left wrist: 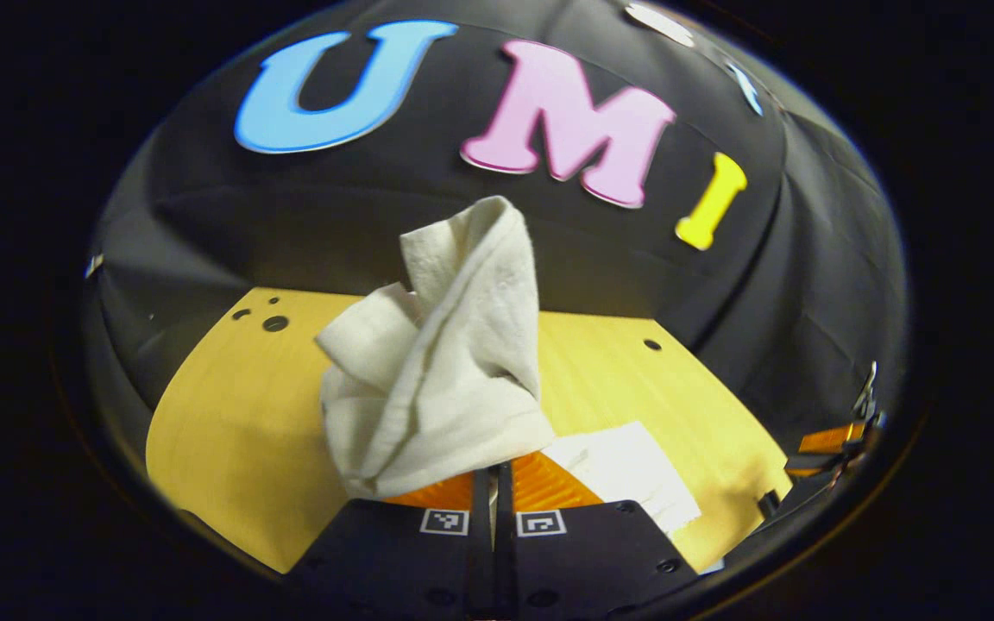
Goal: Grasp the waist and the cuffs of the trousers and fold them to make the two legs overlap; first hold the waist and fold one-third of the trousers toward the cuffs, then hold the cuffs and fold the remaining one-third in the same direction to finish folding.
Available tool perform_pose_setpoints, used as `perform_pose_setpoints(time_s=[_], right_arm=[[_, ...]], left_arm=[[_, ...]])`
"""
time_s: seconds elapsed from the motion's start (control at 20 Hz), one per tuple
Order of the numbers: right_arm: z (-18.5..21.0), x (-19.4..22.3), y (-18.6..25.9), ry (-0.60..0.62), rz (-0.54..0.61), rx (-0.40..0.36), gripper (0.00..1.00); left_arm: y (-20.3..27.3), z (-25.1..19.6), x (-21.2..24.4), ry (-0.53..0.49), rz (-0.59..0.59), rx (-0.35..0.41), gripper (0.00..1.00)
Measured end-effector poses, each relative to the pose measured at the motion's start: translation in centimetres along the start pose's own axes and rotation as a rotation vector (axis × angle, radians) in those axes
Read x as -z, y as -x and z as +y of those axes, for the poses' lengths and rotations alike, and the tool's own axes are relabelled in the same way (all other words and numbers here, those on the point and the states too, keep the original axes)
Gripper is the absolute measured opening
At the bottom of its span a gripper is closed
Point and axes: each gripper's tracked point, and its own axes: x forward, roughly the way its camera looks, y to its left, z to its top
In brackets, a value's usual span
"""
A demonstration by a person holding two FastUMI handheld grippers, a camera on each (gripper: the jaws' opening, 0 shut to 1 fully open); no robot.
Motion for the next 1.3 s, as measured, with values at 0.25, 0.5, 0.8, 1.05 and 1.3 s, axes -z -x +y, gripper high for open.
perform_pose_setpoints(time_s=[0.25,0.5,0.8,1.05,1.3], right_arm=[[-2.5,-0.7,1.2,-0.036,-0.012,0.036,0.78],[-3.9,-1.1,1.1,-0.046,0.003,0.05,0.78],[-4.6,-1.8,0.4,-0.054,0.017,0.056,0.78],[-4.9,-1.7,-0.2,-0.067,0.032,0.055,0.78],[-3.7,-1.8,-0.9,-0.076,0.037,0.025,0.78]], left_arm=[[-1.8,-5.2,4.1,-0.279,0.093,0.047,0.06],[-3.2,-7.3,10.3,-0.669,0.208,0.056,0.06],[-3.7,-7.5,13.5,-0.954,0.236,0.031,0.06],[-3.7,-7.4,13.8,-1.029,0.225,-0.001,0.27],[-1.9,-7.7,12.2,-1.019,0.214,-0.009,0.83]])
